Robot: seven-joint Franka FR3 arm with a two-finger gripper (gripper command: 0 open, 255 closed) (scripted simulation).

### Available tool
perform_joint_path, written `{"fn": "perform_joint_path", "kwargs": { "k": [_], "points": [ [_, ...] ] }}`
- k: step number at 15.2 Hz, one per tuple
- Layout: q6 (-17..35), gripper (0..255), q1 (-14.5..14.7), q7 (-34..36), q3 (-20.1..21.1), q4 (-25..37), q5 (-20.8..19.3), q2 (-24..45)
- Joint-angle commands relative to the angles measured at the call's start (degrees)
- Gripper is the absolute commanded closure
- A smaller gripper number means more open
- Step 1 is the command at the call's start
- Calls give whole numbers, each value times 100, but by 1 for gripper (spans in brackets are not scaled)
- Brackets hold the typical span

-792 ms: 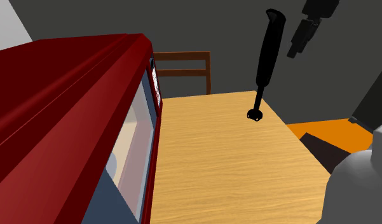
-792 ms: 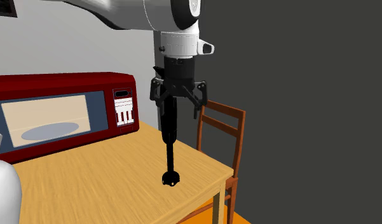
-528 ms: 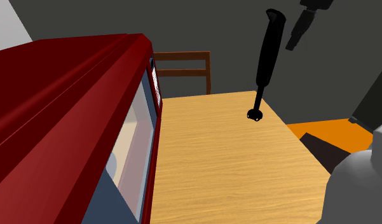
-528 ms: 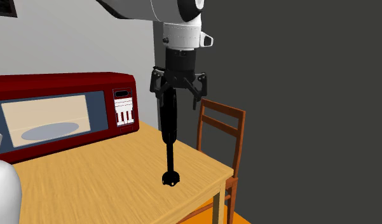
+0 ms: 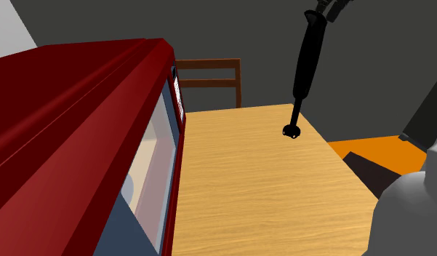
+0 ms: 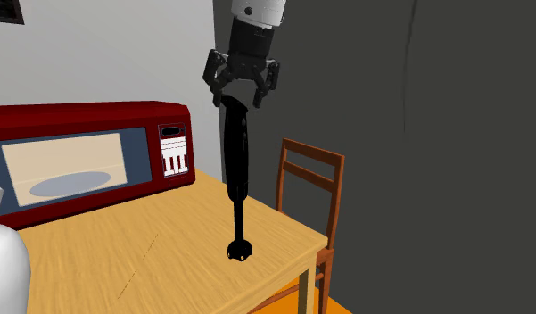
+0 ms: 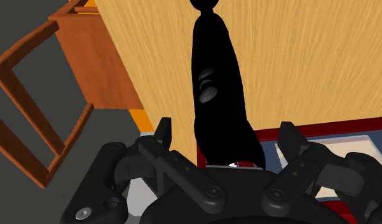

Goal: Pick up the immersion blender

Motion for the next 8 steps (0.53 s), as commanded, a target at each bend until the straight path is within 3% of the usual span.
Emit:
{"fn": "perform_joint_path", "kwargs": {
  "k": [1, 8],
  "points": [
    [-193, 0, 296, -619, -210, 470, 172, 218],
    [288, 0, 239, -741, -190, -277, 147, -32]
  ]
}}
